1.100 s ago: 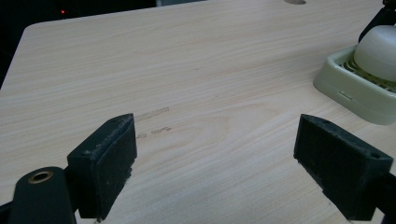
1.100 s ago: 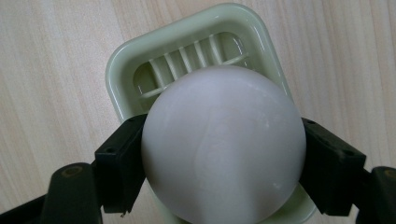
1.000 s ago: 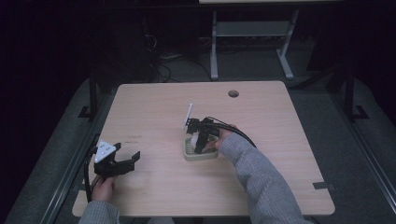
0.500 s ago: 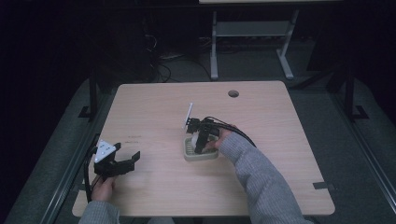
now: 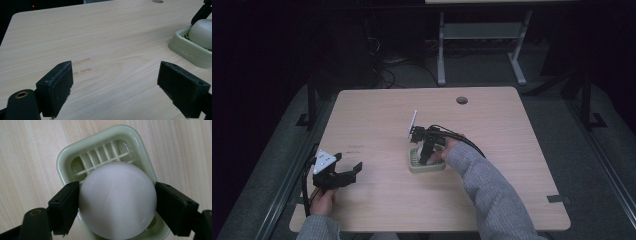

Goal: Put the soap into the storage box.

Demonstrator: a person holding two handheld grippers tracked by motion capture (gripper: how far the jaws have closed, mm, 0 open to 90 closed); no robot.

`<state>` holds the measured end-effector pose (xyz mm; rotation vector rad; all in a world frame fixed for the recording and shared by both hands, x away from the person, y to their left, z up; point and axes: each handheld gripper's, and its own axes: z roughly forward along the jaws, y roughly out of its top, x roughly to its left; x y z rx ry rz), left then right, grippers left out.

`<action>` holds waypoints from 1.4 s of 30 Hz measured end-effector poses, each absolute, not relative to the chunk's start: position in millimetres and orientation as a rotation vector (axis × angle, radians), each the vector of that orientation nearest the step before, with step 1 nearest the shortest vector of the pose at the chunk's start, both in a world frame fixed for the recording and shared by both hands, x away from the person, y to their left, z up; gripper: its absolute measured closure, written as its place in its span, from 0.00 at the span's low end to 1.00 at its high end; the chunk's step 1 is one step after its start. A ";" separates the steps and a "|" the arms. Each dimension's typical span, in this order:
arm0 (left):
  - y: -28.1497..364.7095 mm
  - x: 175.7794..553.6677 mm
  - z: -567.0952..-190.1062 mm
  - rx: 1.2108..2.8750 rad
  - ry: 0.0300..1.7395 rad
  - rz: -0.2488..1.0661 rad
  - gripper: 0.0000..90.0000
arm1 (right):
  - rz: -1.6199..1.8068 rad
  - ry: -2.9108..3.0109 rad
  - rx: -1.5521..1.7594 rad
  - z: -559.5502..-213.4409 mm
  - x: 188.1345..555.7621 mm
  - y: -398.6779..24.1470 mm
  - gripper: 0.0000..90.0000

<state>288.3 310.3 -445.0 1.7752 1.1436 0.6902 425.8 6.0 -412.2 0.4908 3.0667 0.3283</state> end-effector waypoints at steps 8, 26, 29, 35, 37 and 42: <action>310.1 287.9 -444.9 1.773 1.141 0.688 0.14 | 0.375 3.070 0.505 -408.0 425.1 3.6 0.22; 308.9 288.6 -445.1 1.781 1.138 0.691 0.14 | 0.477 3.029 0.564 -393.5 423.0 -15.5 0.20; 308.8 288.6 -445.1 1.782 1.139 0.692 0.14 | 0.491 3.022 0.564 -391.3 422.0 -19.9 0.21; 308.9 288.6 -445.2 1.780 1.143 0.691 0.14 | 0.515 3.007 0.597 -388.2 422.0 -29.1 0.21; 308.8 288.7 -445.3 1.780 1.143 0.692 0.14 | 0.516 3.006 0.603 -387.5 422.1 -32.6 0.21; 308.7 288.7 -445.4 1.782 1.141 0.693 0.14 | 0.525 3.004 0.622 -386.8 421.7 -39.1 0.22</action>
